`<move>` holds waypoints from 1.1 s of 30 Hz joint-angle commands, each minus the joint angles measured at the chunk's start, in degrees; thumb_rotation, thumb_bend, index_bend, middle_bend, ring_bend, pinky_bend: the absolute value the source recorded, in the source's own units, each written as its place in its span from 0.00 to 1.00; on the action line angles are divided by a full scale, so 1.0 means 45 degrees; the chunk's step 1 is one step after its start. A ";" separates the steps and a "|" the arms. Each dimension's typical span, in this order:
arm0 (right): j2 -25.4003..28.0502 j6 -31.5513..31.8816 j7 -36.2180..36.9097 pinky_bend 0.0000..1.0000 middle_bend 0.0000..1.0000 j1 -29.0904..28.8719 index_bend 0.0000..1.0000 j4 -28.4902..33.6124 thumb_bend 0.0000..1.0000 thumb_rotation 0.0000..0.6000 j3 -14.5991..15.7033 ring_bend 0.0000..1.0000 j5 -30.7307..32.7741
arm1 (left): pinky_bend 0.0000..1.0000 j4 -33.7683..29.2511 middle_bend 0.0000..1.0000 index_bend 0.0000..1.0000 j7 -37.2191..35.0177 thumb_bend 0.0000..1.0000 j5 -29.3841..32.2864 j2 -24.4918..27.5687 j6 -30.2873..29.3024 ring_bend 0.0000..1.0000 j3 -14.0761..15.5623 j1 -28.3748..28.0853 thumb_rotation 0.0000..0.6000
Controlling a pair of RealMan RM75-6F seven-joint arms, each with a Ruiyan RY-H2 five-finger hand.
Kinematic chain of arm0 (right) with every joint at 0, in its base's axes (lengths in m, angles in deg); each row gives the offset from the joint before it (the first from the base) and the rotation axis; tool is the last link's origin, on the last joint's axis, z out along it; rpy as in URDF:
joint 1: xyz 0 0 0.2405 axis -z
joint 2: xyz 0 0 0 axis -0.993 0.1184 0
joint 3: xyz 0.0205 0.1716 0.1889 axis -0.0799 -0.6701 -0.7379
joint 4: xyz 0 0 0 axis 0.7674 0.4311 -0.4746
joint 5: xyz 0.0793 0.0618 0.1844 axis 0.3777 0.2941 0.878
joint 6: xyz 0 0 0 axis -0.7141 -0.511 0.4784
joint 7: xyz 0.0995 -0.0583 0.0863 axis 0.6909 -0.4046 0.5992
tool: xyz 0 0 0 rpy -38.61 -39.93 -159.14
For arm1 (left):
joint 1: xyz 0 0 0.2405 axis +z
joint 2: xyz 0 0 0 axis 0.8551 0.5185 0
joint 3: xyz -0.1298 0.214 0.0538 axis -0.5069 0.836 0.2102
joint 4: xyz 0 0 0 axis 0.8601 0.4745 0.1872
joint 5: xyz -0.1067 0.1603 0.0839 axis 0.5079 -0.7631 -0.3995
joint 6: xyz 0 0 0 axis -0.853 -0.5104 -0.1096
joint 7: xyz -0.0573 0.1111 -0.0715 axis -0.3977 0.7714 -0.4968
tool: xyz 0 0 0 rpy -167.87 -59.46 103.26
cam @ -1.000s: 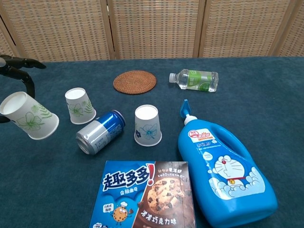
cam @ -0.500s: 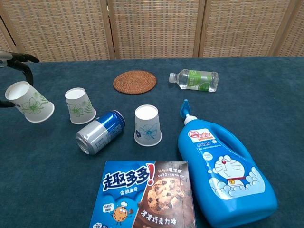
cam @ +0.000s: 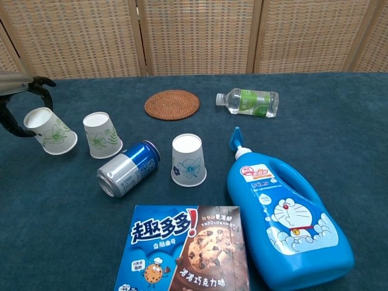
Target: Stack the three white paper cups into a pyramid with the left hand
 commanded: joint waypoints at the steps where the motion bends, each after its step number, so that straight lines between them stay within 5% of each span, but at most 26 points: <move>1: -0.0010 -0.0086 0.0040 0.00 0.00 -0.0034 0.03 -0.0042 0.11 1.00 -0.0025 0.00 0.0079 | 0.00 0.0360 0.00 0.39 0.0041 0.29 0.0394 -0.0312 0.0173 0.00 -0.0095 -0.0252 1.00; 15: -0.0049 -0.0216 0.0061 0.00 0.00 -0.0088 0.03 -0.0112 0.11 1.00 -0.0049 0.00 0.0191 | 0.00 0.0763 0.00 0.37 -0.0185 0.29 0.1038 -0.0785 0.0390 0.00 -0.0176 -0.0751 1.00; 26: -0.0043 -0.0148 0.0104 0.00 0.00 -0.0068 0.03 -0.0094 0.11 1.00 -0.0029 0.00 0.0129 | 0.00 0.0868 0.00 0.17 0.0079 0.26 0.1452 -0.0808 0.0232 0.00 0.0138 -0.0856 1.00; 33: -0.0043 -0.0168 0.0111 0.00 0.00 -0.0070 0.03 -0.0094 0.11 1.00 -0.0035 0.00 0.0166 | 0.00 0.0384 0.00 0.15 -0.0417 0.26 0.1354 -0.0435 -0.0043 0.00 0.0000 -0.0693 1.00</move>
